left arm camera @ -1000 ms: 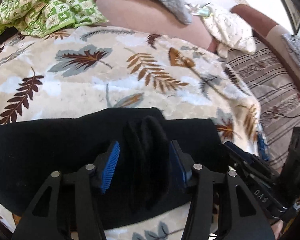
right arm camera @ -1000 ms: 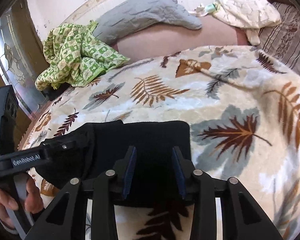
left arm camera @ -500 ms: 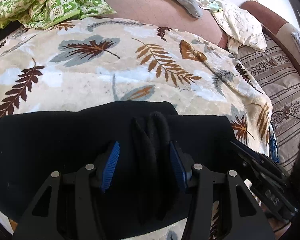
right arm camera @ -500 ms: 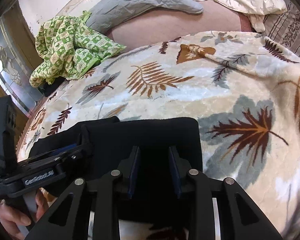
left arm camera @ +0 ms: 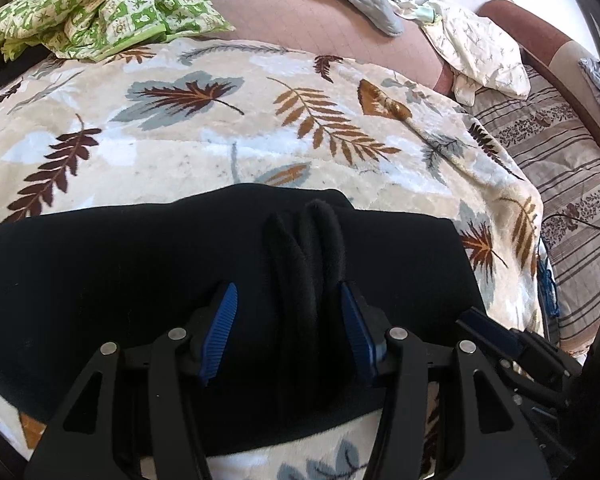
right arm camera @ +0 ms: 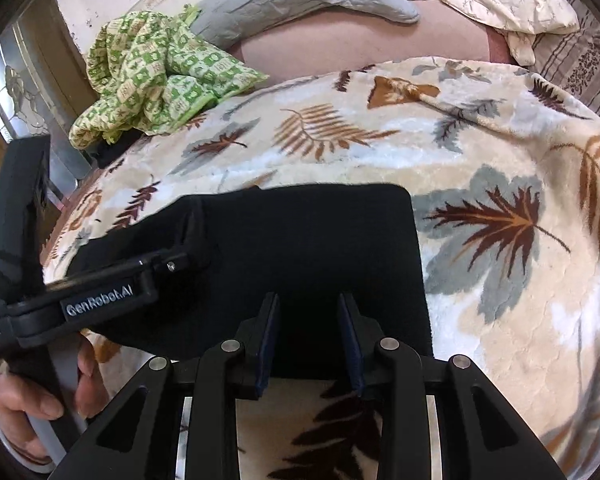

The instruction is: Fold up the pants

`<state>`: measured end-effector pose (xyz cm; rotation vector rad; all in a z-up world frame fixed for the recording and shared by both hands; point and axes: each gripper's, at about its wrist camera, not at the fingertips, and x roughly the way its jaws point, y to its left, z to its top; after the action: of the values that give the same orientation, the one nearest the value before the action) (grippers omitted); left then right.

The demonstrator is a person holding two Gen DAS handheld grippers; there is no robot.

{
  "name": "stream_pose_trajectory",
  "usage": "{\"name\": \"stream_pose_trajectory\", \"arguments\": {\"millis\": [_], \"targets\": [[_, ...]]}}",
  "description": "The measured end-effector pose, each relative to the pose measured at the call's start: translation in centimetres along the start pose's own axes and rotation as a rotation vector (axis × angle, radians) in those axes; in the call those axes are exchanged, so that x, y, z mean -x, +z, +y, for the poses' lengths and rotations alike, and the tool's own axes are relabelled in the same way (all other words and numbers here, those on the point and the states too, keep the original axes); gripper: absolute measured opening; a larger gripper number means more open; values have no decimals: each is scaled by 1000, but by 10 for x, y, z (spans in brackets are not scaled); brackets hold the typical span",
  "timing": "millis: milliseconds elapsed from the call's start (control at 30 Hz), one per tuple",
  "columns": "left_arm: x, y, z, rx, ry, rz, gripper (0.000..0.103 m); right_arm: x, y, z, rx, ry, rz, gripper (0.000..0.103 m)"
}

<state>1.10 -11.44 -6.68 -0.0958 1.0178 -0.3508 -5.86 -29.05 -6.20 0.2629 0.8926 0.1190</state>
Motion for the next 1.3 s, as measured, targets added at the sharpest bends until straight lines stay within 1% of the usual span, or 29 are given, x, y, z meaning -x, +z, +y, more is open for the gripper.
{"name": "stream_pose_trajectory", "arguments": {"millis": [67, 133, 300, 433, 533, 567, 600, 633, 667, 733, 800, 833, 867, 900, 933, 967, 1067, 1167, 1300], "targets": [[7, 0, 4, 9, 2, -13, 58, 5, 2, 6, 14, 4, -13, 33], [15, 1, 8, 13, 10, -30, 59, 7, 4, 12, 18, 12, -20, 36], [27, -2, 21, 21, 29, -42, 59, 0, 7, 29, 40, 34, -10, 36], [36, -6, 37, 52, 34, -52, 63, -7, 8, 43, 67, 53, 0, 36], [38, -8, 48, 79, 36, -53, 64, -10, 9, 51, 79, 63, 2, 39], [38, -9, 51, 84, 39, -51, 64, -11, 10, 53, 80, 68, 1, 41], [37, -10, 53, 91, 42, -51, 64, -12, 11, 55, 79, 72, -2, 47], [37, -11, 56, 101, 39, -46, 64, -14, 12, 57, 75, 72, -4, 51], [37, -12, 59, 111, 35, -44, 64, -16, 13, 58, 71, 73, -3, 58], [39, -14, 63, 120, 34, -46, 64, -22, 17, 62, 72, 78, 0, 59], [42, -17, 66, 123, 34, -45, 64, -33, 18, 64, 82, 53, 22, 59], [44, -18, 69, 127, 32, -43, 64, -39, 18, 65, 83, 48, 39, 58], [46, -20, 72, 133, 29, -45, 64, -43, 17, 66, 88, 56, 48, 51], [48, -21, 75, 138, 28, -48, 64, -45, 16, 69, 105, 69, 47, 26], [53, -24, 80, 148, 31, -54, 64, -45, 15, 72, 121, 74, 47, 13], [55, -25, 84, 155, 34, -58, 64, -44, 14, 74, 134, 74, 47, 6], [61, -31, 100, 194, 40, -66, 64, -43, 12, 78, 145, 81, 46, 6], [65, -36, 111, 227, 41, -75, 64, -53, 10, 79, 145, 89, 71, 10], [65, -38, 116, 228, 54, -78, 64, -52, 10, 82, 150, 76, 69, 11]]}}
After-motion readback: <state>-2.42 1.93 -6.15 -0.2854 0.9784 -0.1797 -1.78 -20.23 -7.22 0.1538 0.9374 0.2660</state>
